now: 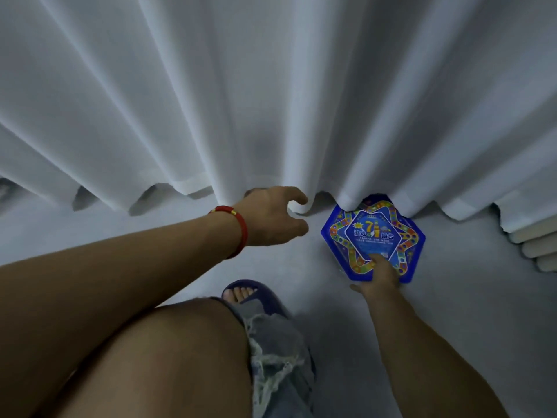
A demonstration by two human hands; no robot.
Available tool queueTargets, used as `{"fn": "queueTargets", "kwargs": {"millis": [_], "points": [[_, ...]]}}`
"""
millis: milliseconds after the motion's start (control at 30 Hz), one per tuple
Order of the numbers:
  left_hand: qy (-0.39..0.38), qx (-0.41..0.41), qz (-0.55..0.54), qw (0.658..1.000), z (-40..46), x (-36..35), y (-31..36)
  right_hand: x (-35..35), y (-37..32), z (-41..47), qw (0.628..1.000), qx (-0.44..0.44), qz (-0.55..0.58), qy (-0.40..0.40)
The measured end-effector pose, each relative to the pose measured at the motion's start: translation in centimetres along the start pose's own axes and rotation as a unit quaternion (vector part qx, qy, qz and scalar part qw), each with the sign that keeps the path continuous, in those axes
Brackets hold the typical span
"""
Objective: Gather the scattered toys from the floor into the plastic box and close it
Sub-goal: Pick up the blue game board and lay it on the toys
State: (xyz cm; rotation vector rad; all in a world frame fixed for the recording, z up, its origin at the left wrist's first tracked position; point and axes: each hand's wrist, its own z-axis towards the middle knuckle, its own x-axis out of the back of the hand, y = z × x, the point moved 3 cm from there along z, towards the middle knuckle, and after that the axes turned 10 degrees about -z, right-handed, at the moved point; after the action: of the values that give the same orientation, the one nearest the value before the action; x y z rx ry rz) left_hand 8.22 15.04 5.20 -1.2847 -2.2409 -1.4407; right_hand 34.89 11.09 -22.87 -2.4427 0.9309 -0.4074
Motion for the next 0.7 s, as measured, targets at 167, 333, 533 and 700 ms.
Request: {"fn": "queueTargets", "kwargs": {"millis": [167, 333, 533, 700], "points": [[0.009, 0.018, 0.003, 1.000, 0.0, 0.5, -1.1, -0.3, 1.1, -1.8, 0.993, -0.002, 0.109, 0.035], [0.024, 0.035, 0.030, 0.999, -1.2, 1.9, -0.3, -3.4, -1.8, -7.0, 0.995, 0.023, 0.073, -0.056], [0.080, 0.075, -0.092, 0.990, -4.5, 4.8, -1.3, -7.5, -1.9, -17.5, 0.976, -0.012, 0.011, -0.219], [0.203, 0.143, -0.173, 0.953, -9.9, 8.9, -6.3, -11.3, -2.7, -28.0, 0.928, 0.022, -0.107, -0.356]]}}
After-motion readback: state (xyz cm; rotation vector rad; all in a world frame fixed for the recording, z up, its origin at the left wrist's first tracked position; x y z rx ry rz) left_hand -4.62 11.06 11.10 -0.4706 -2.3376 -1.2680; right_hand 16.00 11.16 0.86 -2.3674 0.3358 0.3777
